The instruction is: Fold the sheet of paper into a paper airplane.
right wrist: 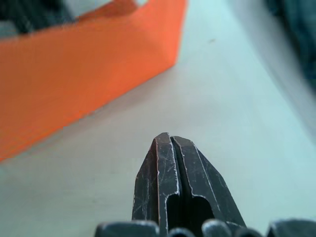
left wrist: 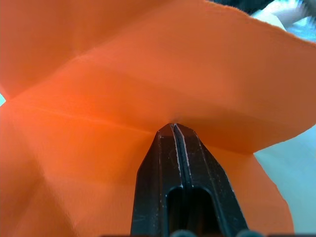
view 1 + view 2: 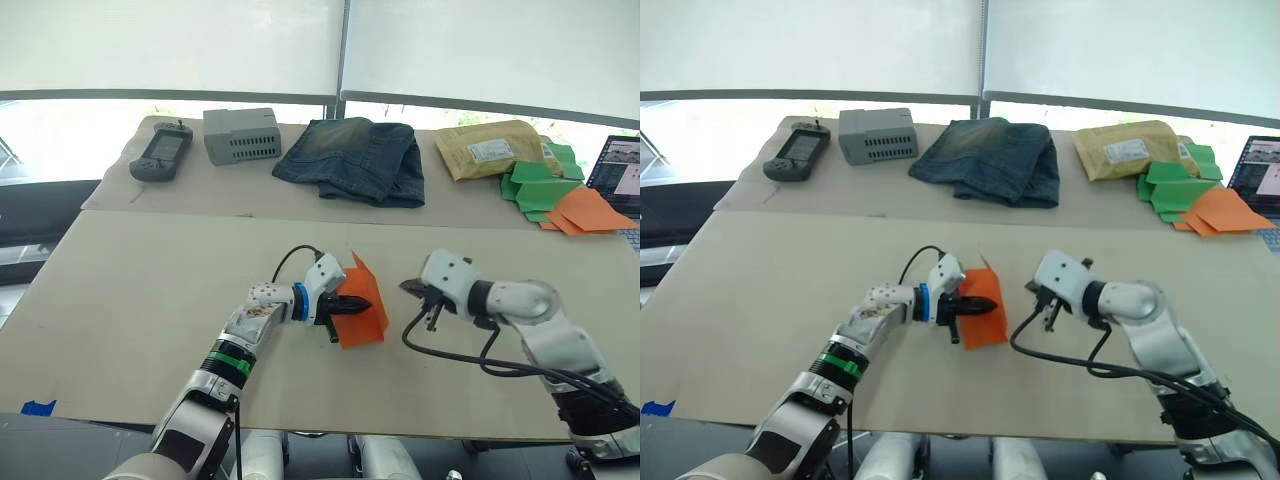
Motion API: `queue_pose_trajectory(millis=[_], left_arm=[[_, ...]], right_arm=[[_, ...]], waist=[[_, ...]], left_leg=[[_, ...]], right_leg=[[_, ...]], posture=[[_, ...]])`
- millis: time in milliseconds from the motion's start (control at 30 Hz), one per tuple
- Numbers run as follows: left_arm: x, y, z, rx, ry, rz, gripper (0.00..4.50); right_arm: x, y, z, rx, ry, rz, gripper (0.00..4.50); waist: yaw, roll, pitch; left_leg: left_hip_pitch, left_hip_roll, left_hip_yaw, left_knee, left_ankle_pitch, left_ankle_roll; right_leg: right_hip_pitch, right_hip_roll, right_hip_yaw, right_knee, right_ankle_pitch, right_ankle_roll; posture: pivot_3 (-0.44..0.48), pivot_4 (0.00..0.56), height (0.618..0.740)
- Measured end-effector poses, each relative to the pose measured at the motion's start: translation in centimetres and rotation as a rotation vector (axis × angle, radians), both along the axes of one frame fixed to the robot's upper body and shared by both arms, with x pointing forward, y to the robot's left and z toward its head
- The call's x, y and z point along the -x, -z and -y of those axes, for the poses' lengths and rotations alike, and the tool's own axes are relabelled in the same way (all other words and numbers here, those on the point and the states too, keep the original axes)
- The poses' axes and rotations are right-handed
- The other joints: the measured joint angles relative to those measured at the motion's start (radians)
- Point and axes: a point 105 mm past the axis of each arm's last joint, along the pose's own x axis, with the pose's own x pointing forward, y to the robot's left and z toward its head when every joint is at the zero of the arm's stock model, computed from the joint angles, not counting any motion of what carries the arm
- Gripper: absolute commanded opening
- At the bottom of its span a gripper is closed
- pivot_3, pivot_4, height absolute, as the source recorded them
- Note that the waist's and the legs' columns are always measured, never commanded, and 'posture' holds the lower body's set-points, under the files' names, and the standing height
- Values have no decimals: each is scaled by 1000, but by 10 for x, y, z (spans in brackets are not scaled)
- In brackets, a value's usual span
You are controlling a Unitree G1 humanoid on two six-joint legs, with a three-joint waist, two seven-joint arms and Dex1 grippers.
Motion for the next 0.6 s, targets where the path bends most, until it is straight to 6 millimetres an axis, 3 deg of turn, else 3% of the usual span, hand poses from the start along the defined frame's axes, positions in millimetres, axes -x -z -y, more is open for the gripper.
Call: queue_pose_trajectory(millis=[133, 267, 433, 600], left_arm=[[1, 0, 2, -6, 9, 15, 0], [1, 1, 3, -6, 13, 16, 0], [2, 1, 3, -6, 16, 21, 0], [2, 1, 3, -6, 17, 22, 0]], right_arm=[[9, -35, -17, -78, -61, 72, 13], [26, -50, -44, -141, -162, 80, 13], [35, -36, -63, -133, -225, 9, 13], [27, 2, -52, 92, -205, -27, 13]], waist=[[0, 0, 0], [2, 0, 0], [2, 0, 0], [1, 0, 0]], left_leg=[[0, 0, -1, 0, 0, 0], [-1, -1, -2, 0, 0, 0], [-1, -1, -2, 0, 0, 0], [-1, -2, -2, 0, 0, 0]], right_leg=[[0, 0, 0, 0, 0, 0], [0, 0, 0, -1, 0, 0], [0, -1, 0, -1, 0, 0], [-1, -2, -1, -1, -1, 1]], posture=[[0, 150, 728], [0, 150, 728], [0, 150, 728], [0, 150, 728]])
